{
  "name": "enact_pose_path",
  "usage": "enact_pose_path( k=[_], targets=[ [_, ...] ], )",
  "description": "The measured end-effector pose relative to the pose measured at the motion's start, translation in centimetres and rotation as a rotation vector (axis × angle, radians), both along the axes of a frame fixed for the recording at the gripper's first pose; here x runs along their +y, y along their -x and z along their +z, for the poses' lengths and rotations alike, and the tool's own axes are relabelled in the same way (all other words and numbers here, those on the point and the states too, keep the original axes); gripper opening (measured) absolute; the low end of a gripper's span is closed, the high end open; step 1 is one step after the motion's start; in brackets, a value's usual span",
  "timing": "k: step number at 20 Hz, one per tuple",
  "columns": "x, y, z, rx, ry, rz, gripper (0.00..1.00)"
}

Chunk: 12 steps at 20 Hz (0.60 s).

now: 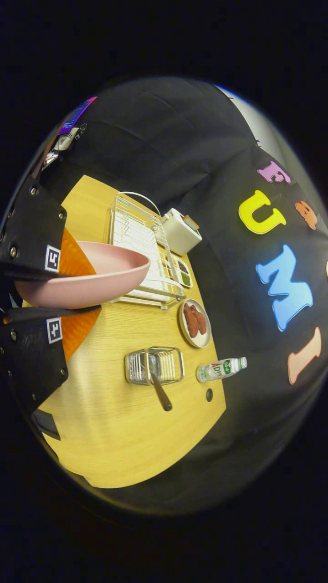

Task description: Take the plate from the dish rack, then take the spoon from the basket and place it into the plate.

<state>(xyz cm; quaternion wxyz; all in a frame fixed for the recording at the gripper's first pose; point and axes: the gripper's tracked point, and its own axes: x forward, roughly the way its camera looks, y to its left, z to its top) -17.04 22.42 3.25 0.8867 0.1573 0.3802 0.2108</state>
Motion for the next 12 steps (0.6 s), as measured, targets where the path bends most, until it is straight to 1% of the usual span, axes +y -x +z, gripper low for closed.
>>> enact_pose_path(
  k=[6,9,12],
  targets=[
    [2.0,1.1,-5.9,0.108,-0.022,0.061,0.22],
    [3.2,1.3,-7.7,0.144,-0.027,0.095,0.22],
    [4.1,1.1,-8.5,0.155,-0.038,0.110,0.22]
  ],
)
